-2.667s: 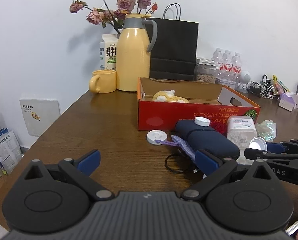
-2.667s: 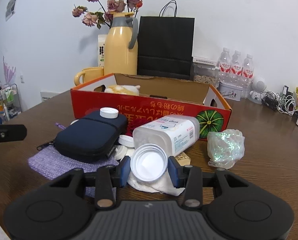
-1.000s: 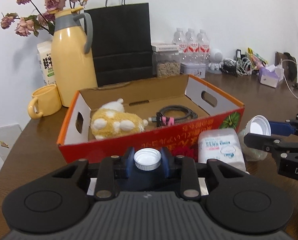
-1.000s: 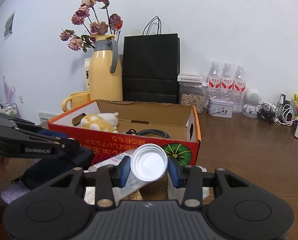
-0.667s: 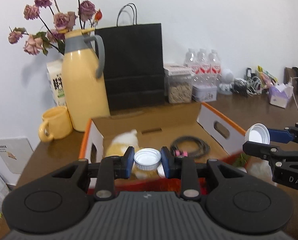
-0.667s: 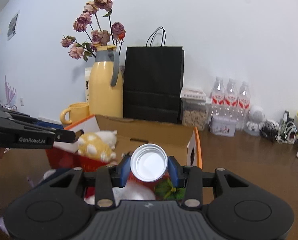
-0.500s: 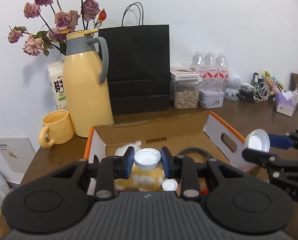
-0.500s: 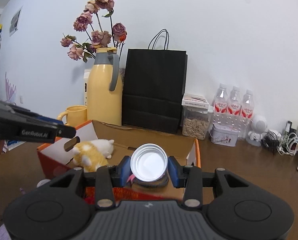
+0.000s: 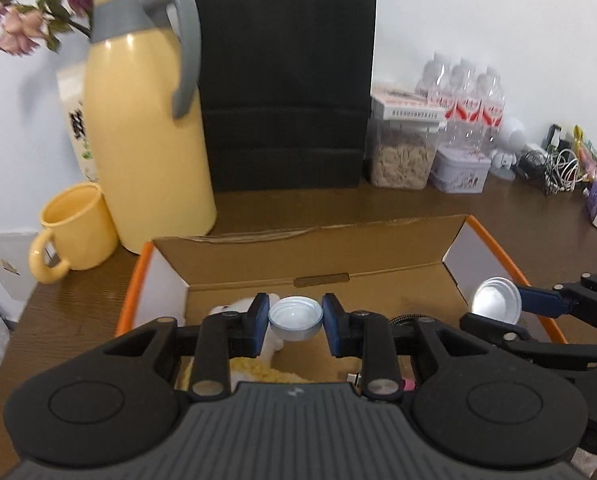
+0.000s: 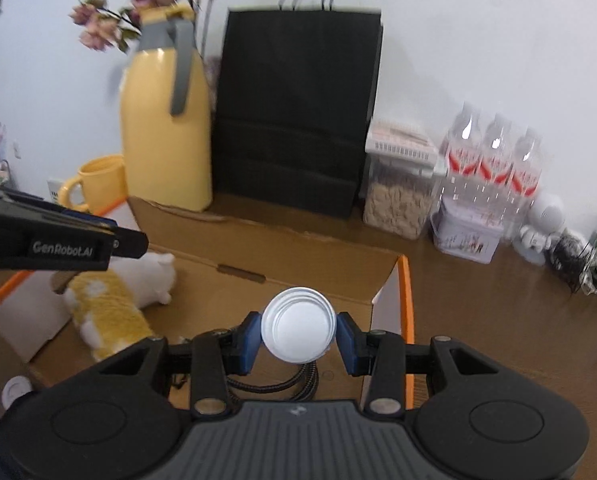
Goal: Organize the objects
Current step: 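Carry the small white cap with the left toward the box while the right carries the white lid, then open the left gripper over the box while the right releases the white lid inside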
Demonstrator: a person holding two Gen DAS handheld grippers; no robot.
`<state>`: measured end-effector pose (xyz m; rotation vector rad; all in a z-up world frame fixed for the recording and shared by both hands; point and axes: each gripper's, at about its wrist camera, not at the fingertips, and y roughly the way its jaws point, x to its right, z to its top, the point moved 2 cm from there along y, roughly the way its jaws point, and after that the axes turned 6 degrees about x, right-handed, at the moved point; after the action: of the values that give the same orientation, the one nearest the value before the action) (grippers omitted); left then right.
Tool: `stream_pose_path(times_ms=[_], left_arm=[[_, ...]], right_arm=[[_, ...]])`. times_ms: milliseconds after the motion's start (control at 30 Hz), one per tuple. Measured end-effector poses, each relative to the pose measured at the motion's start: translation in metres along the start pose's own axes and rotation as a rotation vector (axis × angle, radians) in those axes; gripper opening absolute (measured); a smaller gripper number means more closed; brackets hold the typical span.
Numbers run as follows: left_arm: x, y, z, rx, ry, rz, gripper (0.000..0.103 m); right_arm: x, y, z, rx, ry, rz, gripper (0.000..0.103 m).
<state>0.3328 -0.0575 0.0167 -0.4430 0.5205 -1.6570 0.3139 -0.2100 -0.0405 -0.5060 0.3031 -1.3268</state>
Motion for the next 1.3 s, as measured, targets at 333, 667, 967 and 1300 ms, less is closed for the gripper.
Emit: stream_pose_path(times_ms=[333,667,967,1300], left_arm=[[0.009,0.030,-0.005,-0.081,0.032,-0.012,0.030],[0.004,0.021,-0.009,-0.057,0.034,0.002,0.072],[-0.007,-0.004,-0.007,0.038,-0.011,0.033,0.103],[-0.019,-0.038,-0.012,0.104,-0.035,0.049,0.103]], right_arm=[[-0.004,0.038,-0.006,-0.107,-0.011,-0.019,0.039],[-0.006,0.033,-0.012,-0.103,-0.019,-0.016,0.067],[-0.010,0.015,-0.008,-0.052,-0.008,-0.029,0.102],[-0.017,-0.019,-0.002,0.012,-0.024,-0.033,0.103]])
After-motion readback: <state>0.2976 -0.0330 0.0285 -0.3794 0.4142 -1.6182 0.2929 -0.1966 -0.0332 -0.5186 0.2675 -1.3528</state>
